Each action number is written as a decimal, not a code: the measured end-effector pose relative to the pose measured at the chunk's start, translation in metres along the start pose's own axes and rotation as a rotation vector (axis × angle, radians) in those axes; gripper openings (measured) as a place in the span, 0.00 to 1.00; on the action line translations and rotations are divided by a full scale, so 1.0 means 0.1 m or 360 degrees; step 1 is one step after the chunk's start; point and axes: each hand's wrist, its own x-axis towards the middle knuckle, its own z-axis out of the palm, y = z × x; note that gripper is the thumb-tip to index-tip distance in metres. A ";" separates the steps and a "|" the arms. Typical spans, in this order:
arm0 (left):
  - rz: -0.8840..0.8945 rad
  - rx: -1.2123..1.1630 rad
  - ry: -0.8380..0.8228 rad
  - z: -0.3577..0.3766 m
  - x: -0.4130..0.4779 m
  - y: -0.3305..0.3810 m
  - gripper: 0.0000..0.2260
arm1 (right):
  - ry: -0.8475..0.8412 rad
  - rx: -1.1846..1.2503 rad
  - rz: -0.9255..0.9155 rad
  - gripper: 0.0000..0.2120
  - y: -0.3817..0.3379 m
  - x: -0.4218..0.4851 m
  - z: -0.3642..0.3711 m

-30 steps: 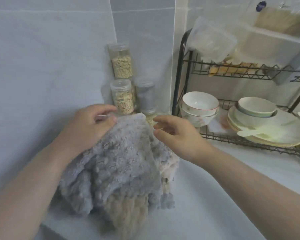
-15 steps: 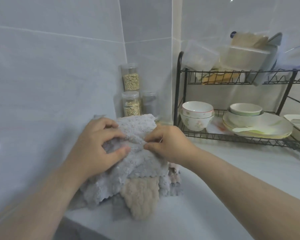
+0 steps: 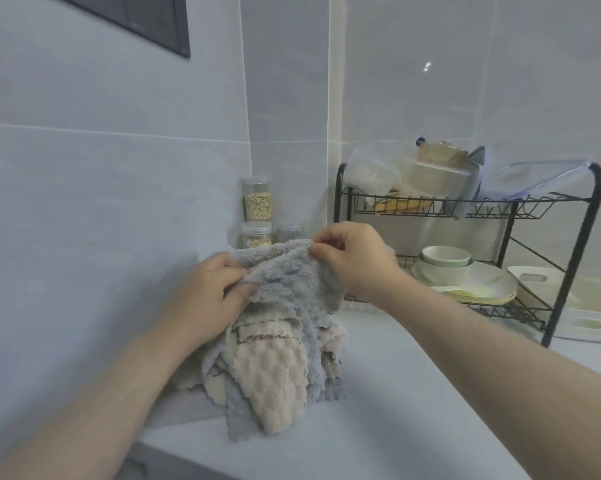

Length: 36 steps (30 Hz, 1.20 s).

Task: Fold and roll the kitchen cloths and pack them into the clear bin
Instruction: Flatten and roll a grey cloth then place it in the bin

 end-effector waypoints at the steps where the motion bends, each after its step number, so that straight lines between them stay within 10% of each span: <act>1: -0.0008 -0.0043 0.0017 -0.04 0.09 0.09 0.13 | 0.0047 -0.0017 -0.0018 0.04 -0.01 0.00 -0.10; 17: 0.0154 -0.0539 -0.0401 0.53 1.08 1.90 0.11 | 0.0378 -0.0360 0.0297 0.09 0.48 -0.48 -1.98; 27: 0.0428 -0.0352 -0.1645 1.26 -0.48 2.03 0.20 | -0.1094 -0.0742 0.0755 0.11 1.03 -2.01 -2.06; 32: 0.0438 -0.0074 -0.1394 1.43 -0.56 1.85 0.10 | -0.0802 -0.0815 0.0736 0.14 1.23 -2.15 -1.78; 36: 0.0401 0.0363 -0.1537 1.45 -0.61 1.73 0.33 | -0.0928 -0.1060 0.0730 0.28 1.44 -2.23 -1.54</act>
